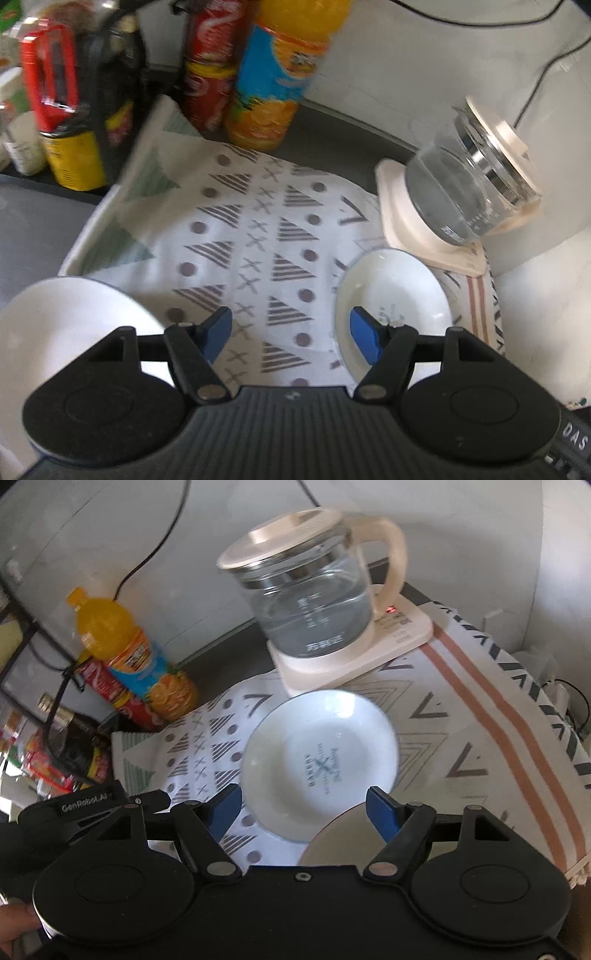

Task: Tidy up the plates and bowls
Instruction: 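Move both grippers to the rim of the 'Bakery' plate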

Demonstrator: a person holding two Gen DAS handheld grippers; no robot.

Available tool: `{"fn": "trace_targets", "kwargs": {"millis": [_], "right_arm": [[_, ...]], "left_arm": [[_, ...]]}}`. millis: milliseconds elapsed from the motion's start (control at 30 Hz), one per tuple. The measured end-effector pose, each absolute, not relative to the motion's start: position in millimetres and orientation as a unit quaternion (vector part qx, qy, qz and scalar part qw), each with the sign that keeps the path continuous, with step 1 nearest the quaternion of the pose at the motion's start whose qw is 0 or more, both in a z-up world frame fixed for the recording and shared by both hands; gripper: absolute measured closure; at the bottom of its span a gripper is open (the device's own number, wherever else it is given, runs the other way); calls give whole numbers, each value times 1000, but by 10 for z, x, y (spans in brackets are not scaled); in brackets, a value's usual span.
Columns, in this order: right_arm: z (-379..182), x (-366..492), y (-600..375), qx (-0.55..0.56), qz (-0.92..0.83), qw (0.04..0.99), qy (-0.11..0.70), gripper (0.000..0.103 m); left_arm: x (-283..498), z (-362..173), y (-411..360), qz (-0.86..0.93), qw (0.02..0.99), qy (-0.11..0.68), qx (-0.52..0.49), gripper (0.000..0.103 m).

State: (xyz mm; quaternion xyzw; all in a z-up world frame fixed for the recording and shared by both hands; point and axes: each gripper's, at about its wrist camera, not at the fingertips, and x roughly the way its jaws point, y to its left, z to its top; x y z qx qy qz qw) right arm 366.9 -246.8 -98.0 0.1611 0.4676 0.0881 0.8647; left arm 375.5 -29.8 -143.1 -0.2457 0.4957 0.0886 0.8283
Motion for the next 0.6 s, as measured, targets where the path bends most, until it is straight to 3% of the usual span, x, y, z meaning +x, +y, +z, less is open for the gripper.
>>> {"fn": "trace_targets", "kwargs": {"millis": [233,600], "right_arm": [[-1178,3942,-2778,189,72,841,501,30],[-1539,4430,-3065,216,66,799,557,50]], "left_arm": [[3937,-1611,-544,76,813,515,-259,34],[4184,-2052,-719,80,768,554,-310,38]]}}
